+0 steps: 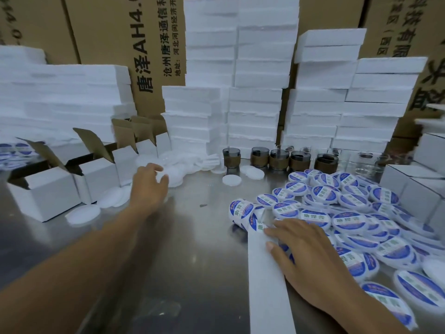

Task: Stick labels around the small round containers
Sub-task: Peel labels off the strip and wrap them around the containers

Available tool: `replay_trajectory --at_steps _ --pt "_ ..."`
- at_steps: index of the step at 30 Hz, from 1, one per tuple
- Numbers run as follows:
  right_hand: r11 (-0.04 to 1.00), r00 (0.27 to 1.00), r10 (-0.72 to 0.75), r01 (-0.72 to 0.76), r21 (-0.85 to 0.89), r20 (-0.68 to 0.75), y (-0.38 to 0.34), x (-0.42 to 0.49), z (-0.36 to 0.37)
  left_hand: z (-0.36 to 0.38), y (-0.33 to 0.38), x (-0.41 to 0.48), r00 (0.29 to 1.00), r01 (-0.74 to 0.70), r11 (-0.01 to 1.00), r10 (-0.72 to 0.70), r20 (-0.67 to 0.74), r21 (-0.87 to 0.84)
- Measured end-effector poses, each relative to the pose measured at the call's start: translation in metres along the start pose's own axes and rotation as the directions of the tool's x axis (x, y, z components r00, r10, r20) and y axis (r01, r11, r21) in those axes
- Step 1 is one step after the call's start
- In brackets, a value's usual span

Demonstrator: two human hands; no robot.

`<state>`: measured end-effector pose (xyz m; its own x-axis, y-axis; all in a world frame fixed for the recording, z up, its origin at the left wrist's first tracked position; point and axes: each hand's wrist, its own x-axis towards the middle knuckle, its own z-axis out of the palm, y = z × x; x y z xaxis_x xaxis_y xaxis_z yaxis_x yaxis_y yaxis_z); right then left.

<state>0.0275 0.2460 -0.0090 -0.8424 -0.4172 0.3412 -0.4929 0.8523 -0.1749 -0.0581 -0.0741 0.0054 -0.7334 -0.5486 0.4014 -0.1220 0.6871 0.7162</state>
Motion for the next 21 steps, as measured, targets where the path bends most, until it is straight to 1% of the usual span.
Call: replay_trajectory --at_steps 3,6,8,11,14,16,17,19,21 --pt "1.0 1.0 -0.004 0.004 -0.007 -0.003 0.001 0.002 0.0 -0.004 -0.02 0.019 1.0 -0.025 0.979 0.023 0.011 0.203" --pt "1.0 1.0 -0.013 0.013 -0.012 0.0 0.003 0.003 -0.001 -0.003 -0.028 0.027 0.997 -0.046 0.94 0.02 0.08 0.339" --pt "1.0 1.0 -0.017 0.017 -0.014 0.004 0.004 0.003 -0.002 -0.001 -0.028 0.027 0.992 -0.078 0.906 0.03 0.121 0.415" --pt "1.0 1.0 -0.017 0.017 -0.019 0.007 0.005 0.004 -0.001 0.0 -0.026 0.024 0.994 -0.105 0.879 0.073 0.085 0.466" --pt "1.0 1.0 -0.014 0.014 -0.005 0.007 0.005 0.004 -0.001 -0.001 -0.022 0.018 0.993 -0.114 0.88 0.115 0.026 0.461" --pt "1.0 1.0 -0.017 0.017 -0.015 0.004 0.006 0.004 -0.001 -0.002 -0.018 0.014 0.992 -0.119 0.898 0.128 0.007 0.423" --pt "1.0 1.0 -0.016 0.016 -0.014 0.002 0.006 0.004 0.0 -0.002 -0.016 0.013 0.993 -0.11 0.92 0.115 0.011 0.376" --pt "1.0 1.0 -0.014 0.014 -0.015 0.002 0.007 0.004 0.0 -0.003 -0.01 0.008 0.997 -0.062 0.974 0.054 0.046 0.218" --pt "1.0 1.0 -0.017 0.017 -0.011 -0.001 0.007 0.004 0.0 -0.004 -0.002 0.001 0.995 -0.044 0.996 0.036 0.094 0.08"
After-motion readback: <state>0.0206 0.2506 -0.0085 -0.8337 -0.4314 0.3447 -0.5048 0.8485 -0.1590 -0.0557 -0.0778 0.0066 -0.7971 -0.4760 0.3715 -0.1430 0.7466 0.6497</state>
